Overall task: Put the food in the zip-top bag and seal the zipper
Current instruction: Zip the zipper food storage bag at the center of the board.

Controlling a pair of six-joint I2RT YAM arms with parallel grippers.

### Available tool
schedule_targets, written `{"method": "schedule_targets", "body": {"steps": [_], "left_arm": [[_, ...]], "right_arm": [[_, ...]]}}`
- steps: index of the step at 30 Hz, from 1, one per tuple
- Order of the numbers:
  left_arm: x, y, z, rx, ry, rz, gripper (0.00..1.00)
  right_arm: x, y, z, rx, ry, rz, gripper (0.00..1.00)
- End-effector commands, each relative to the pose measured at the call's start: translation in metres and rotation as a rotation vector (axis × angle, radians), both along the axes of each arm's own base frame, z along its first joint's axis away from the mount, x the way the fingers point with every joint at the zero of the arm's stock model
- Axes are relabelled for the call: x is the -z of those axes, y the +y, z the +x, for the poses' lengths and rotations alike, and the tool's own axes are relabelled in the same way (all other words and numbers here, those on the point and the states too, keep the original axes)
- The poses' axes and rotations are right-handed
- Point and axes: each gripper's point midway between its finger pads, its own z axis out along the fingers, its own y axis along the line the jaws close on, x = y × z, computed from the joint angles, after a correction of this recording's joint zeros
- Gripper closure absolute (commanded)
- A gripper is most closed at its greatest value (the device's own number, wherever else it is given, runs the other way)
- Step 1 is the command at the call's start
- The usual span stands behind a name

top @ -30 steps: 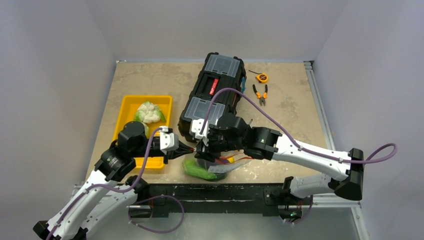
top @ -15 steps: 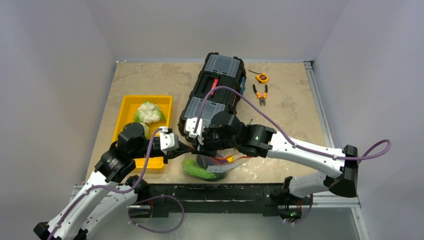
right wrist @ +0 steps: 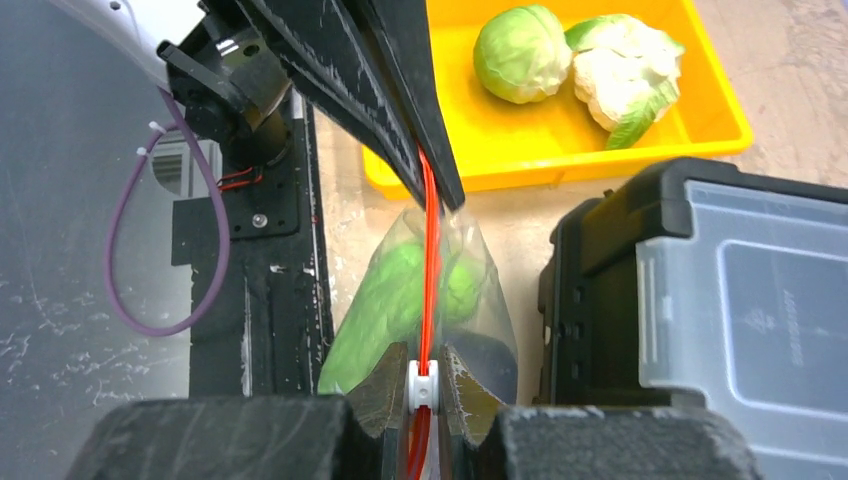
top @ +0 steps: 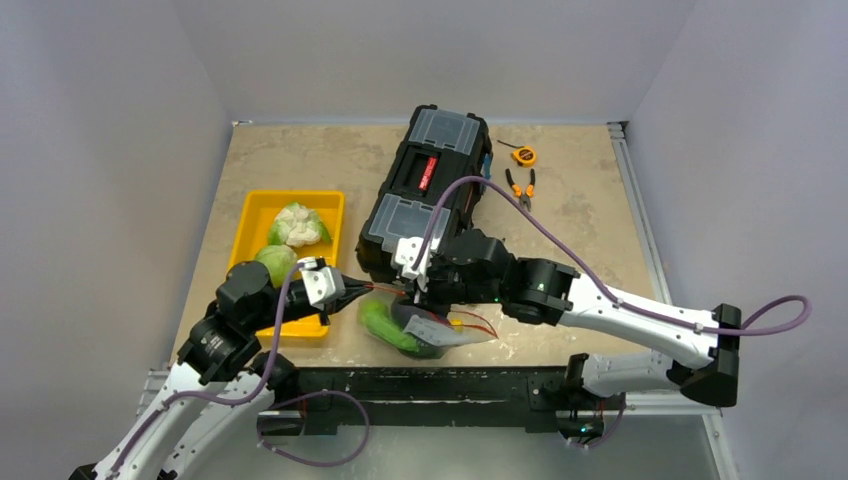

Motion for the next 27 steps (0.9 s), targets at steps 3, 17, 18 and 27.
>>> {"method": "schedule_targets", "body": {"steps": [3, 17, 18, 27], "left_arm": [[-0.007, 0.038, 0.039, -0.313, -0.07, 0.001, 1.0], [-0.016, 0.024, 0.012, -0.134, -0.162, -0.031, 0.99], [-0.019, 0.01, -0.002, -0.025, -0.145, -0.058, 0.88], [-0.061, -0.018, -0.042, 0.296, -0.147, -0.129, 0.25]], "right_arm": [[0.001, -0.051, -0.007, 0.09, 0.013, -0.04, 1.0], [-0.003, -0.077, -0.027, 0.148, 0.122, 0.067, 1.0], [-0.006, -0.072, -0.026, 0.136, 0.118, 0.074, 1.0], [0.003, -0.034, -0.02, 0.015, 0.087, -0.028, 1.0]]}}
